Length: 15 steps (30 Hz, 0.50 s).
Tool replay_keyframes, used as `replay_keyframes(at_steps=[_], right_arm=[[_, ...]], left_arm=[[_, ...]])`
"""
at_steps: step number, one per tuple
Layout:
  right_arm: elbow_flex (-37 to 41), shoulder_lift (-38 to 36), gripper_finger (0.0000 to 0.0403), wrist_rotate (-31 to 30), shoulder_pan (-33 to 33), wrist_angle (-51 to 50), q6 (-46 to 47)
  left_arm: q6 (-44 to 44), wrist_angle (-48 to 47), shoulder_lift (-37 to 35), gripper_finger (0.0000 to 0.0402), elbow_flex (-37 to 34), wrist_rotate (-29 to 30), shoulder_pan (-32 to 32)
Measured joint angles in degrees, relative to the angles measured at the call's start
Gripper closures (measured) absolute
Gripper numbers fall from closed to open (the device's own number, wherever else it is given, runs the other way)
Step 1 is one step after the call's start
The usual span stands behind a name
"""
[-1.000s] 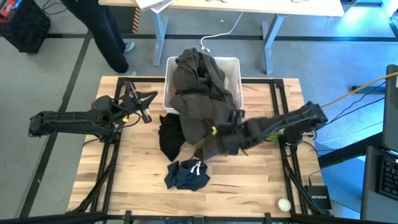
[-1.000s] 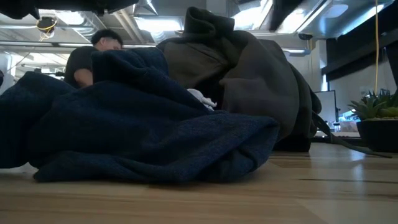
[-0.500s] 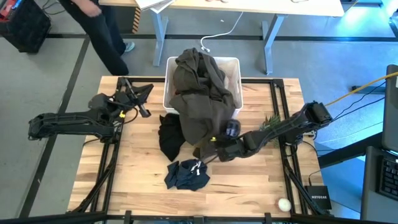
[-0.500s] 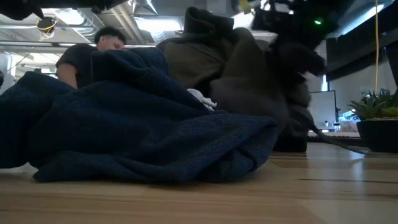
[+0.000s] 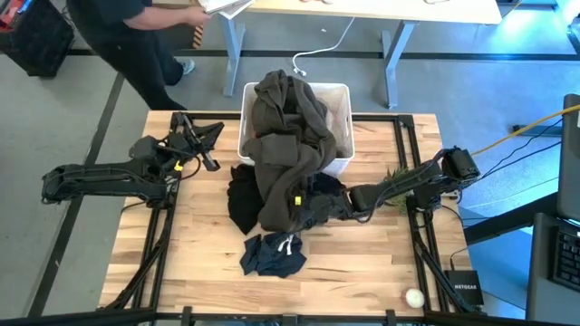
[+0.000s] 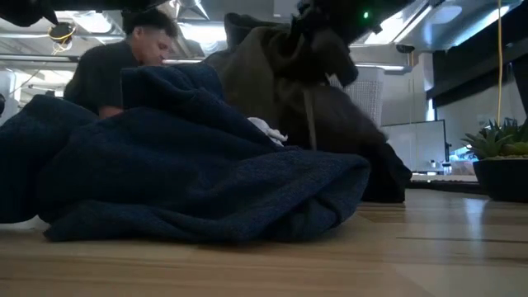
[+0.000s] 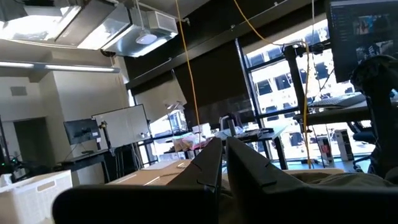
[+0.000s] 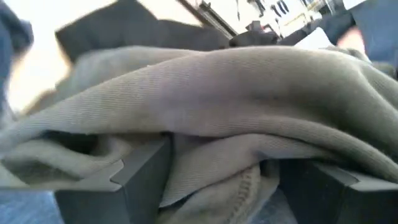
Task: Sort clothes
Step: Put the gray jacket into the bin
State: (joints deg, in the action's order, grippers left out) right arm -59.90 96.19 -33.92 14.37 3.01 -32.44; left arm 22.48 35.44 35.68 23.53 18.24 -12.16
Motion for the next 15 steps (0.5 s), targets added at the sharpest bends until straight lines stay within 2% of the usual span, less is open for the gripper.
replay_keyframes(at_steps=[4, 7, 11, 13, 15], right_arm=[[-0.02, 1.63, 0.0117, 3.79, -3.33, 1.46, -17.95], [-0.02, 3.15, 0.0117, 2.13, -5.66, 2.19, -26.33], [-0.04, 4.50, 0.0130, -2.33, -7.56, 2.74, -28.29], [-0.02, 4.57, 0.0163, -3.98, -7.58, 2.83, -27.84], [0.00, 4.56, 0.0217, -5.09, -7.29, 5.28, -26.10]], left_arm=[[0.33, -0.02, 0.00, 0.0384, 0.00, 0.00, 0.00], [-0.21, -0.02, 0.00, 0.0384, 0.00, 0.00, 0.00], [-1.25, -0.12, 0.00, 0.0384, 0.00, 0.00, 0.00], [-1.38, -0.13, 0.07, 0.0384, 0.00, 0.00, 0.00], [-1.48, -0.30, 0.11, 0.0384, 0.00, 0.00, 0.00]])
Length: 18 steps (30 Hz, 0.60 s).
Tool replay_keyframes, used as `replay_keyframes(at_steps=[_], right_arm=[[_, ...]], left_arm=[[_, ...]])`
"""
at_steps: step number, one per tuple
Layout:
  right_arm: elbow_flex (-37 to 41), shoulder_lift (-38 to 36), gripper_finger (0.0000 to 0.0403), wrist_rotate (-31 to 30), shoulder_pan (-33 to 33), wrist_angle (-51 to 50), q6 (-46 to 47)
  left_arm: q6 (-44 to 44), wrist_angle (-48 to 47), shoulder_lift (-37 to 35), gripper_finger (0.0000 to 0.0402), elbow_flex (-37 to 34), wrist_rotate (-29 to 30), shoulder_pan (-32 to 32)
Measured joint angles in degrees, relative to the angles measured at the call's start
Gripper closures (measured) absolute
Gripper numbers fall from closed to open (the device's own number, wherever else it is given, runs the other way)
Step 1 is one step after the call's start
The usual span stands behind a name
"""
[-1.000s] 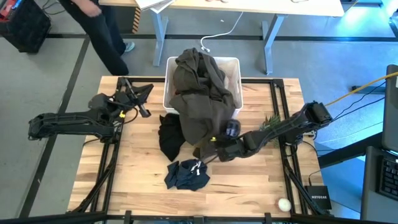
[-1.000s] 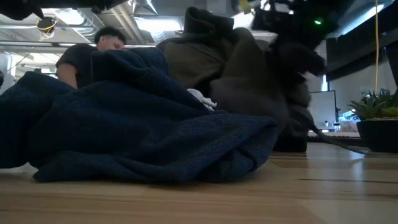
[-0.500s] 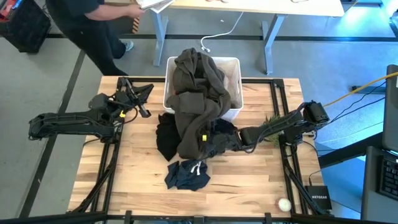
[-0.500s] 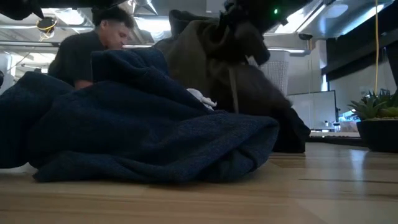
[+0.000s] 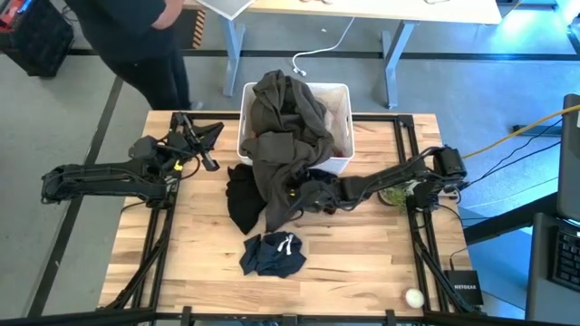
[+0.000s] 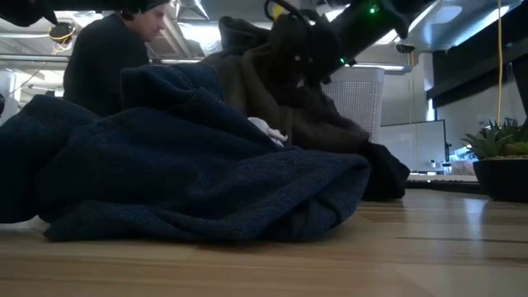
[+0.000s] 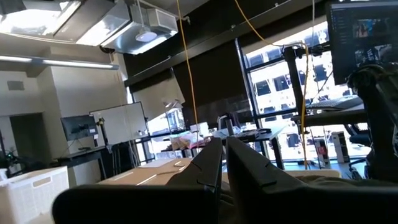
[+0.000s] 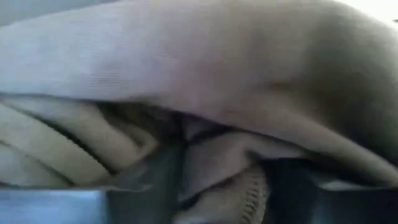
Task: Sort clothes
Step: Put the gray jacket into the bin
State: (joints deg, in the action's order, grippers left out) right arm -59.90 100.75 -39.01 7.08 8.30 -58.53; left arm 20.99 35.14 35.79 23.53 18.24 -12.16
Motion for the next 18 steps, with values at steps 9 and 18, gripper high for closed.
replay_keyframes(at_steps=[9, 18], right_arm=[[-7.55, -0.30, 0.0364, -15.12, 4.25, 4.24, 2.87], [-22.27, -6.29, 0.0384, -16.87, -0.15, -4.73, 3.32]], left_arm=[[-1.14, -0.22, 0.20, 0.0384, 0.00, 0.00, 0.00], [-1.07, -0.14, 0.37, 0.0384, 0.00, 0.00, 0.02]])
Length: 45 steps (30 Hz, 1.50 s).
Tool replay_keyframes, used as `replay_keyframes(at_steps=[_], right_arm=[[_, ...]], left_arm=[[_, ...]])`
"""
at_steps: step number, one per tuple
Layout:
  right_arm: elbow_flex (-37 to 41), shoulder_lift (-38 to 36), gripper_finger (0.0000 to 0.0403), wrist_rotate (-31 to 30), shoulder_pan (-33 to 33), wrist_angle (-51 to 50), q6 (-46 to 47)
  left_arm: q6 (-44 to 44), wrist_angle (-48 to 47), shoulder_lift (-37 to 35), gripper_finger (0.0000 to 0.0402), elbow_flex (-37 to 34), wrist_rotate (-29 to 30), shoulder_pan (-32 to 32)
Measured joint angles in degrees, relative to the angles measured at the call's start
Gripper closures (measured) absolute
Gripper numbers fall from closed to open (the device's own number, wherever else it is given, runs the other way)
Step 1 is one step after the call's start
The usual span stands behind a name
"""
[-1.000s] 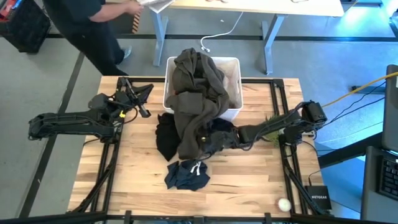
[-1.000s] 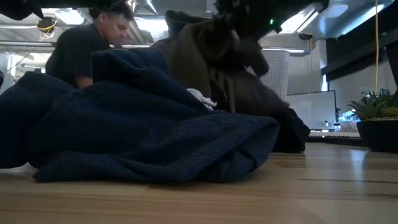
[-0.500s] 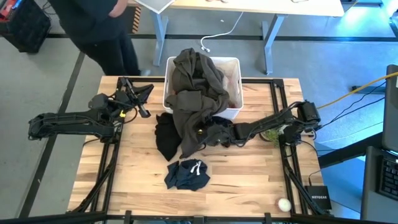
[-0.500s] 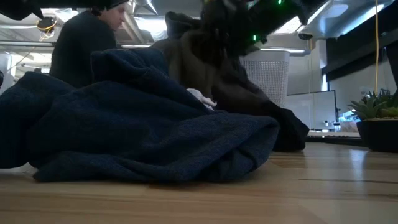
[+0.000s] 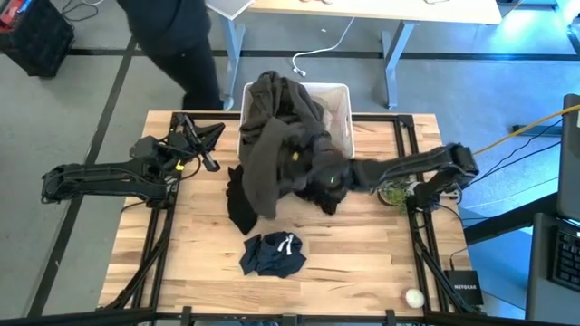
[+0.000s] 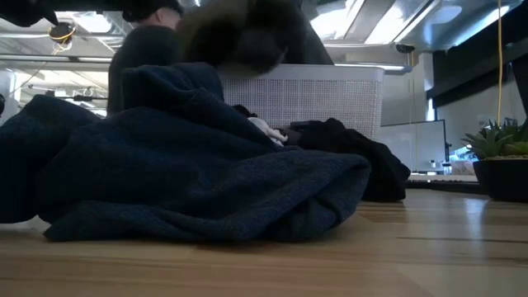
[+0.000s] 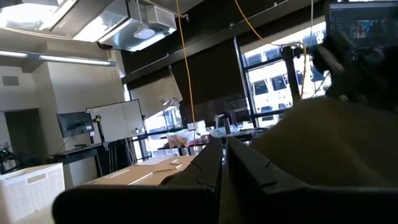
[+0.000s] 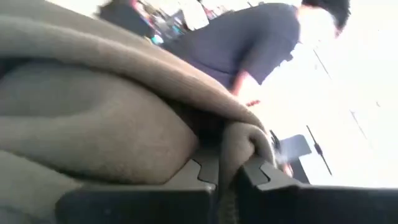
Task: Sort clothes
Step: Put the gray jacket into the bin
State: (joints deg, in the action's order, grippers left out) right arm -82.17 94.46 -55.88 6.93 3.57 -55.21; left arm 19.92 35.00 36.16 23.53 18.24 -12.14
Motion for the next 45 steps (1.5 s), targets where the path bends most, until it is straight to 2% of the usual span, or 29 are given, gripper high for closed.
replay_keyframes(at_steps=[3, 7, 12, 14, 17, 22, 25, 29, 34, 38, 41, 43, 45], right_arm=[[-5.00, -1.66, 0.0369, -0.92, -3.76, -5.27, 2.92], [-9.53, -3.10, 0.0378, 1.22, -10.39, -14.81, 10.57], [-11.65, -3.21, 0.0382, 6.45, -19.94, -27.72, 27.79], [-11.65, -3.13, 0.0360, 9.51, -23.52, -33.21, 35.72], [-11.67, -2.73, 0.0311, 17.31, -28.17, -41.51, 45.41], [-11.65, -3.05, 0.0228, 33.41, -32.67, -48.88, 52.69], [-12.64, -4.72, 0.0191, 35.82, -32.47, -52.02, 53.39], [-18.26, -7.27, 0.0167, 35.29, -30.45, -57.62, 53.82], [-24.75, -9.08, 0.0162, 35.02, -25.91, -60.45, 55.21], [-25.09, -9.09, 0.0162, 40.17, -20.91, -58.18, 54.73], [-25.09, -6.50, 0.0162, 41.96, -17.41, -55.86, 52.46], [-25.07, -3.80, 0.0162, 39.55, -15.95, -54.09, 48.99], [-25.05, -0.38, 0.0162, 33.94, -15.44, -51.58, 44.98]], left_arm=[[0.00, -0.01, 0.00, 0.0384, 0.02, 0.00, -0.02], [0.00, -0.06, 0.00, 0.0384, 0.02, 0.00, -0.02], [0.00, -0.06, 0.00, 0.0384, 0.02, 0.00, -0.02], [0.00, -0.08, 0.00, 0.0384, 0.02, 0.00, -0.02], [0.00, -0.10, 0.00, 0.0384, 0.02, 0.00, -0.02], [0.00, -0.11, 0.00, 0.0384, 0.02, 0.00, -0.02], [-0.02, -0.13, 0.00, 0.0384, 0.02, 0.00, -0.02], [0.23, -0.08, 0.00, 0.0384, 0.02, 0.02, -0.02], [-0.20, -0.08, 0.00, 0.0384, 0.02, 0.01, -0.02], [-0.36, -0.08, 0.00, 0.0384, 0.02, 0.00, -0.02], [-0.44, -0.04, 0.00, 0.0384, 0.02, 0.01, -0.02], [-0.44, -0.04, 0.00, 0.0384, 0.02, 0.00, -0.02], [-0.44, 0.08, 0.00, 0.0384, 0.02, 0.00, -0.02]])
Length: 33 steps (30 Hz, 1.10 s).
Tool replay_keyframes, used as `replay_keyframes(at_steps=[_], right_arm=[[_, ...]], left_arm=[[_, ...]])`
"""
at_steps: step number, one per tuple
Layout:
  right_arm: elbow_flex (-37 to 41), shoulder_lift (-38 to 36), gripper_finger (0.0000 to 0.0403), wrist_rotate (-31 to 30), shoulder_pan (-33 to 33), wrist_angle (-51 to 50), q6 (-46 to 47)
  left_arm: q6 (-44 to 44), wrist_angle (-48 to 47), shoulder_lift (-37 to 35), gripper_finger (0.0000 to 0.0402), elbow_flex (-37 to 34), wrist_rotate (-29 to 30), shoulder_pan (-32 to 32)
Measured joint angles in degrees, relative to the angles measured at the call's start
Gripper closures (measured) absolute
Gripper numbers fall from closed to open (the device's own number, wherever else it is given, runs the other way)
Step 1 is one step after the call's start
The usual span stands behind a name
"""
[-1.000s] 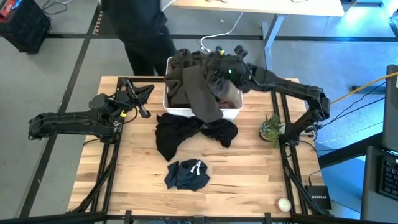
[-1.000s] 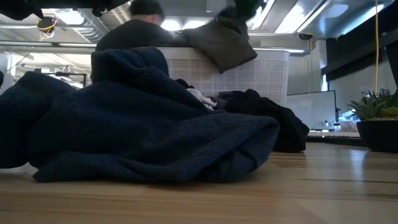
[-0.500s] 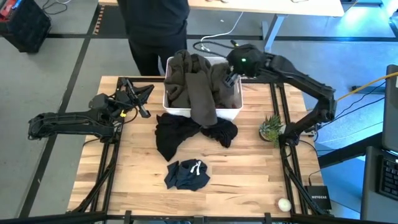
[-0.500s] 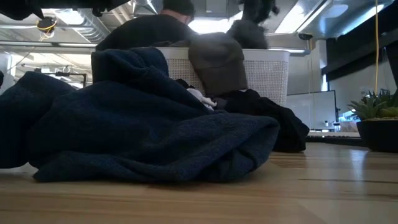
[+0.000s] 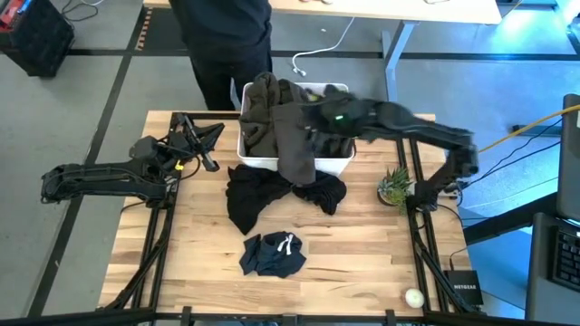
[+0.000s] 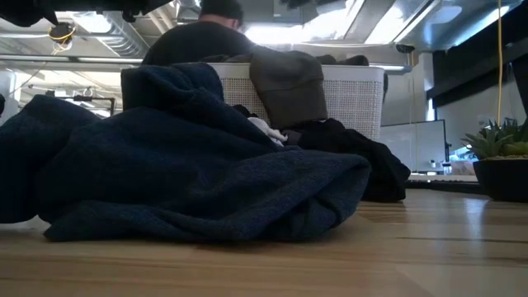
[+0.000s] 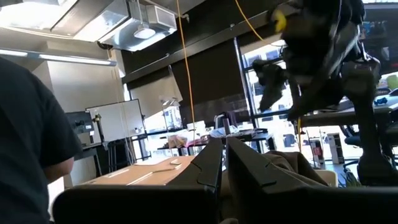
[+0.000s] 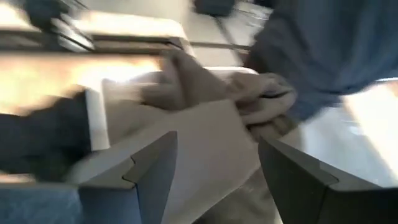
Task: Sort clothes
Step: Put the gray jacket into the bin, then put the black boxer shorts into the bin
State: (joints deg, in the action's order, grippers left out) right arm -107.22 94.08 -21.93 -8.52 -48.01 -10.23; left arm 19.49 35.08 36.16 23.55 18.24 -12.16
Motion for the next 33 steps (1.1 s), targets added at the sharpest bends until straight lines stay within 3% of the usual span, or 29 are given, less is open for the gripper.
replay_keyframes(at_steps=[3, 6, 11, 15, 20, 25, 33], right_arm=[[0.01, 5.97, 0.0162, -5.52, -1.25, 2.61, -4.00], [0.09, 12.10, 0.0162, -3.84, -4.13, 2.25, -5.17], [0.09, 19.92, 0.0162, -4.17, -10.07, -8.54, -2.93], [0.20, 21.94, 0.0162, -10.95, -11.86, -19.00, -0.73], [-0.85, 15.92, 0.0162, -12.72, -9.14, -19.89, -0.56], [-4.45, 7.88, 0.0162, -12.08, -2.17, -20.07, 2.31], [-3.29, -2.56, 0.0162, -1.28, 12.63, -20.11, 11.87]], left_arm=[[-0.02, 0.02, 0.00, 0.0384, 0.00, 0.00, 0.00], [-0.04, -0.13, -0.02, 0.0384, 0.00, 0.00, 0.00], [-1.10, -1.56, -0.02, 0.0384, 0.00, 0.00, 0.00], [-1.63, -1.91, 0.00, 0.0384, 0.00, 0.00, 0.00], [-1.55, -1.83, -0.02, 0.0384, 0.00, 0.00, 0.00], [-1.79, -1.86, 0.00, 0.0384, 0.00, 0.00, 0.00], [-2.80, -1.89, 0.00, 0.0384, 0.00, 0.00, 0.00]])
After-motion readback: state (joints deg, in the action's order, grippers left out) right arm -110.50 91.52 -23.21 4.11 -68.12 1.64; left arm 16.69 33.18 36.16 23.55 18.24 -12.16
